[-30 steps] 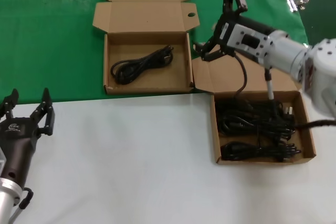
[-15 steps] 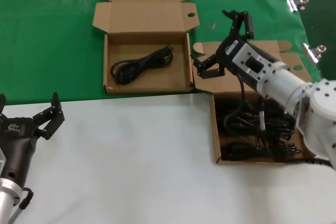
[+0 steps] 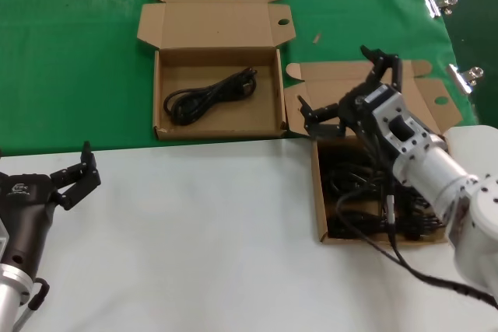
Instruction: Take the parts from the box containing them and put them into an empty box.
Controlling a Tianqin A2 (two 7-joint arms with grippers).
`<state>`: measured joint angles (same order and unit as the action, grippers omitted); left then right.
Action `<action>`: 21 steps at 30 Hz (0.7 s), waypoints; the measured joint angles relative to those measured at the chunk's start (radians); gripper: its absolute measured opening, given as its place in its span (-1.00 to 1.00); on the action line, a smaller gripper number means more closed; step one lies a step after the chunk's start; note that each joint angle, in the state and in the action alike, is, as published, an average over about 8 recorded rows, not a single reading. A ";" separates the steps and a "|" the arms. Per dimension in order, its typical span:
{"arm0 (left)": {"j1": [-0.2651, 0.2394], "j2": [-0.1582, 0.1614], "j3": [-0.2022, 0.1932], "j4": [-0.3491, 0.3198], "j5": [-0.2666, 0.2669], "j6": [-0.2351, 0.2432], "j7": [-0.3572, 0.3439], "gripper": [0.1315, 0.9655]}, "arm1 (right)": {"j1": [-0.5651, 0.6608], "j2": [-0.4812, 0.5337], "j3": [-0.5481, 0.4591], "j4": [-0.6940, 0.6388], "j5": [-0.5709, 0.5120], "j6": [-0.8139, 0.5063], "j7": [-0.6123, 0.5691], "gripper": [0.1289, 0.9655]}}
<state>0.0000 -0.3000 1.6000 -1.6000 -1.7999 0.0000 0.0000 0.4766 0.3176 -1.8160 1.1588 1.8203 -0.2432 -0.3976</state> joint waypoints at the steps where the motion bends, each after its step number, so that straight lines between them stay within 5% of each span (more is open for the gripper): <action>1: 0.000 0.000 0.000 0.000 0.000 0.000 0.000 0.85 | -0.016 -0.001 0.007 0.014 -0.001 0.008 0.013 1.00; 21: 0.000 0.000 0.000 0.000 0.000 0.000 0.000 1.00 | -0.336 -0.012 0.152 0.310 -0.014 0.171 0.279 1.00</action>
<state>0.0000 -0.3000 1.6000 -1.6000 -1.7999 0.0000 -0.0001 0.1409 0.3052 -1.6639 1.4693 1.8060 -0.0719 -0.1183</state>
